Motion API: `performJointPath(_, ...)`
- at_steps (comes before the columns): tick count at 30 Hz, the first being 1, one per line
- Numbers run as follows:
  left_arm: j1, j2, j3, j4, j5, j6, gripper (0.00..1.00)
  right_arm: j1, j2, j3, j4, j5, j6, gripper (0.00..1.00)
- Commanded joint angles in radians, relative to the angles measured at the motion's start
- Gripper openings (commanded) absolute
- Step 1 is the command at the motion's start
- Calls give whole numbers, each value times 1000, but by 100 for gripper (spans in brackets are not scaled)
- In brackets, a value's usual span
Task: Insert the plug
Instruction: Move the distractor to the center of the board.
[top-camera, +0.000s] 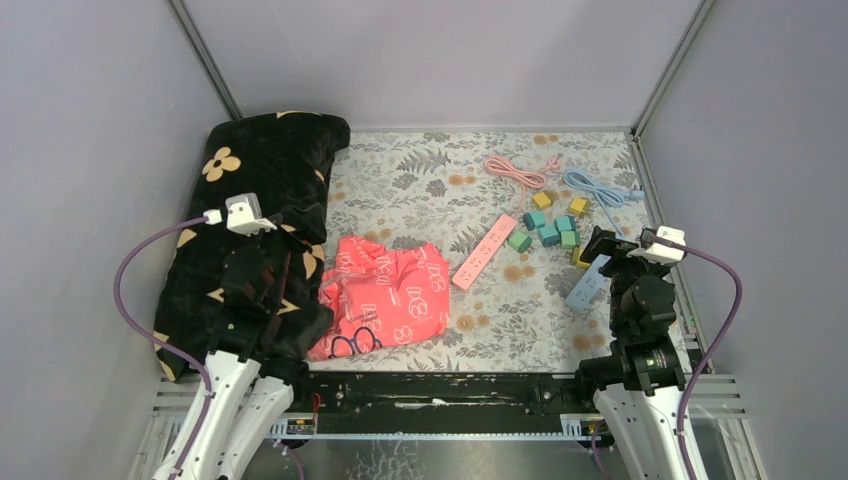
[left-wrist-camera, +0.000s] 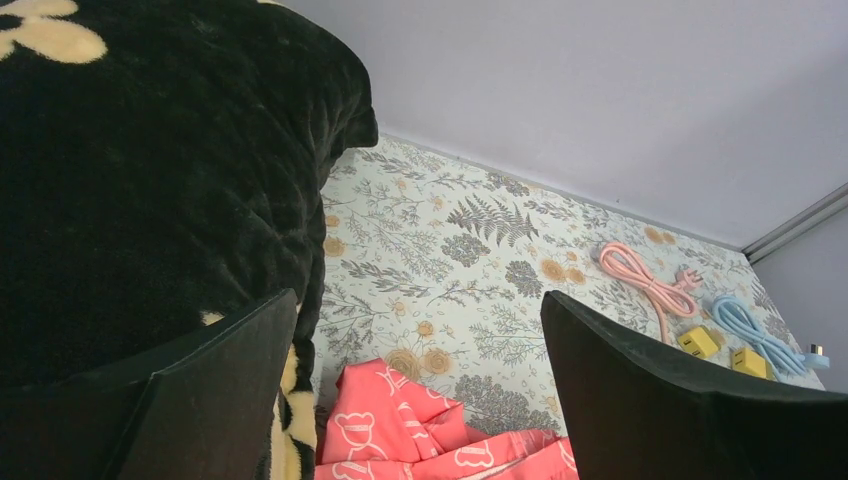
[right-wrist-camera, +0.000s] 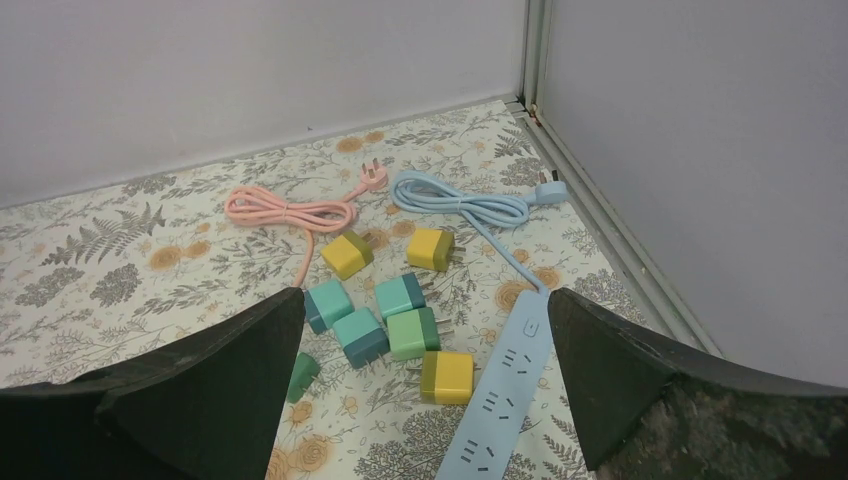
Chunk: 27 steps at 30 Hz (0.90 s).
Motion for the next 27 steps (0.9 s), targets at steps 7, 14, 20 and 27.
performJointPath(7, 7, 21, 33, 25, -25, -38, 100, -7, -5, 5, 54, -26, 4, 99)
performJointPath(14, 7, 100, 123, -81, 75, -38, 100, -8, -5, 6, 45, -31, 7, 99)
performJointPath(20, 7, 197, 253, -272, 212, -100, 100, -7, -9, 6, 45, -34, 11, 99)
performJointPath(27, 6, 334, 299, -450, 482, -216, 100, -7, -23, 0, 46, -37, 10, 99)
